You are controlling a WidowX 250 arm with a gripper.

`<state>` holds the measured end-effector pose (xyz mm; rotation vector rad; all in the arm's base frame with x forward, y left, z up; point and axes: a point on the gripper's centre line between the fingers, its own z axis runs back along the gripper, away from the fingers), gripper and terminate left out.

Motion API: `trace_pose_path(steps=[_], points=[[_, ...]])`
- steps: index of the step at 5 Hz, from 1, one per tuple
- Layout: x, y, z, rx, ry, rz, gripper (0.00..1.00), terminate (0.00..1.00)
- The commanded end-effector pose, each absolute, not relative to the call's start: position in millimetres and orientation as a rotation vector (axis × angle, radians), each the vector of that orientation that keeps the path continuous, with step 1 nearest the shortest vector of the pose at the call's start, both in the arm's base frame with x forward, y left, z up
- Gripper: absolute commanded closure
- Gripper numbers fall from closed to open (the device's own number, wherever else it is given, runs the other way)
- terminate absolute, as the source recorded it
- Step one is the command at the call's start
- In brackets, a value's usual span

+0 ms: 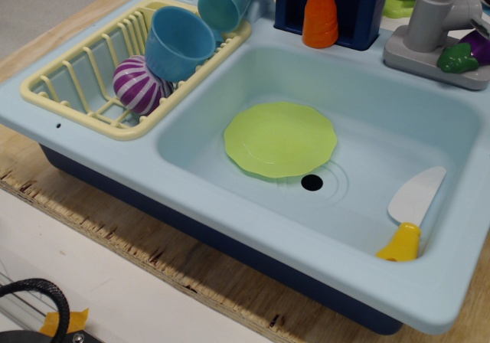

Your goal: Put carrot on plate

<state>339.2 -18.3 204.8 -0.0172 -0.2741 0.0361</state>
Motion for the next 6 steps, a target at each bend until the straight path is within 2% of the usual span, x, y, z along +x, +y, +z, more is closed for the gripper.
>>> trace_pose_path(steps=[1, 3, 6], points=[[339, -18, 205, -0.017, -0.274, 0.036, 0.00, 0.00], [352, -12, 198, -0.001, -0.419, -0.007, 0.00, 0.00], [364, -6, 192, 0.004, -0.441, -0.020, 0.00, 0.00]])
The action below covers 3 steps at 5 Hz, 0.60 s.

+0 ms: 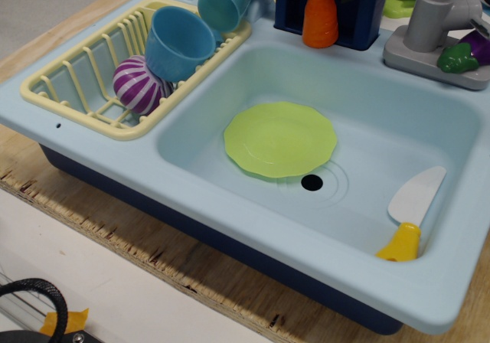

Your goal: Put carrot on plate

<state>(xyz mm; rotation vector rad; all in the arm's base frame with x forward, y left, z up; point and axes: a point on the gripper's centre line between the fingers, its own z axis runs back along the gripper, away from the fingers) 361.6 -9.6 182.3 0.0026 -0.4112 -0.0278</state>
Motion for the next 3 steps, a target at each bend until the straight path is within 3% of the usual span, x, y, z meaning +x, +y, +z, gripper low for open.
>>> trace_pose_path(steps=[1, 2, 3], points=[[366, -6, 184, -0.007, -0.435, -0.023, 0.00, 0.00], [368, -7, 177, -0.023, -0.429, -0.019, 1.00, 0.00], [370, -9, 173, -0.034, -0.420, -0.016, 1.00, 0.00]])
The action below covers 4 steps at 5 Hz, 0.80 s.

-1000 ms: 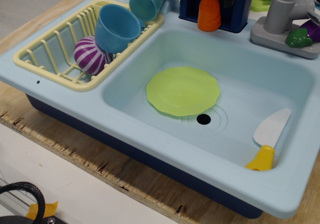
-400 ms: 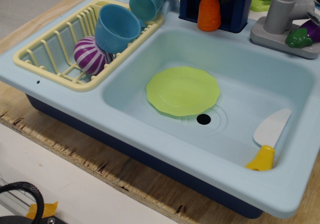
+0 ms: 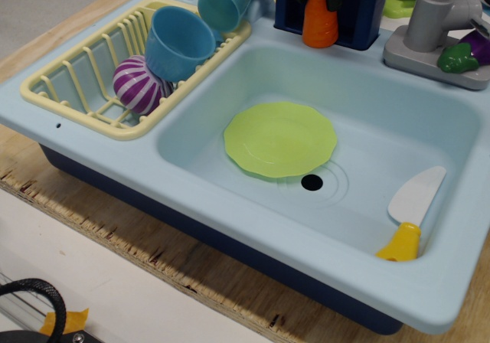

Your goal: Put carrot on plate

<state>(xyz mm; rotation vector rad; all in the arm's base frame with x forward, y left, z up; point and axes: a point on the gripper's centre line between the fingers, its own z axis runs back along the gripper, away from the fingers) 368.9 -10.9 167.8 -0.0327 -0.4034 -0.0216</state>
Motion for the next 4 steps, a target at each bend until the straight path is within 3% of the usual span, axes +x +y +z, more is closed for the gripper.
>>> trace_pose_path(steps=[1, 3, 4], points=[[361, -10, 180, -0.020, -0.403, 0.002, 1.00, 0.00], [322, -5, 209, 0.054, -0.360, 0.097, 1.00, 0.00], [311, -7, 199, 0.033, -0.335, 0.116, 1.00, 0.00]])
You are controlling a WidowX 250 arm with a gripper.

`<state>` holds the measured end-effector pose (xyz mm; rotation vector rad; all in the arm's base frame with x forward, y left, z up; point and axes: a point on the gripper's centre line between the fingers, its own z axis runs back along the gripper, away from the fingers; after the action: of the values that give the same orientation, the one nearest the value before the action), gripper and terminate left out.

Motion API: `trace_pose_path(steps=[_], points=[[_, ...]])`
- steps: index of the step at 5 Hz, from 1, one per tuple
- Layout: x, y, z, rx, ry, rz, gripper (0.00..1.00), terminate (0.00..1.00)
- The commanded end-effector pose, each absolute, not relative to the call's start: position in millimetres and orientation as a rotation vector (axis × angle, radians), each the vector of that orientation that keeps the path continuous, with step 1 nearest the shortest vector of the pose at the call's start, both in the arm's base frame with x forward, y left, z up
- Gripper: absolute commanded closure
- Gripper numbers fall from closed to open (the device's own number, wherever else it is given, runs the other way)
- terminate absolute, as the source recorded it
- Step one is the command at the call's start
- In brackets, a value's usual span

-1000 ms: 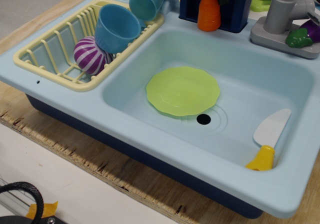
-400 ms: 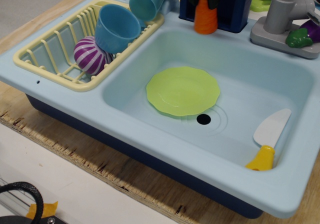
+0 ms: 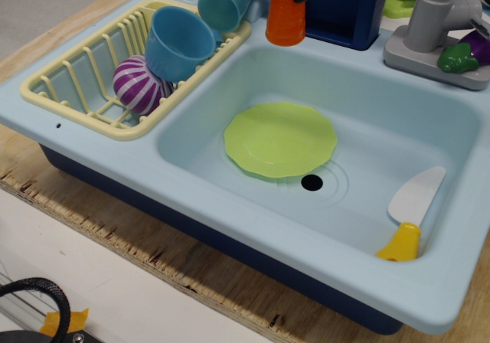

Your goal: Put carrot on plate

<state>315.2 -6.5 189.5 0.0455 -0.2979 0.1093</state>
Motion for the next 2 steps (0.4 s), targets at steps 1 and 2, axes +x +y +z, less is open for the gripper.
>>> trace_pose_path(steps=[1, 2], points=[[304, -15, 177, 0.007, -0.322, 0.119, 1.00, 0.00], [304, -11, 159, -0.026, -0.313, 0.113, 1.00, 0.00]])
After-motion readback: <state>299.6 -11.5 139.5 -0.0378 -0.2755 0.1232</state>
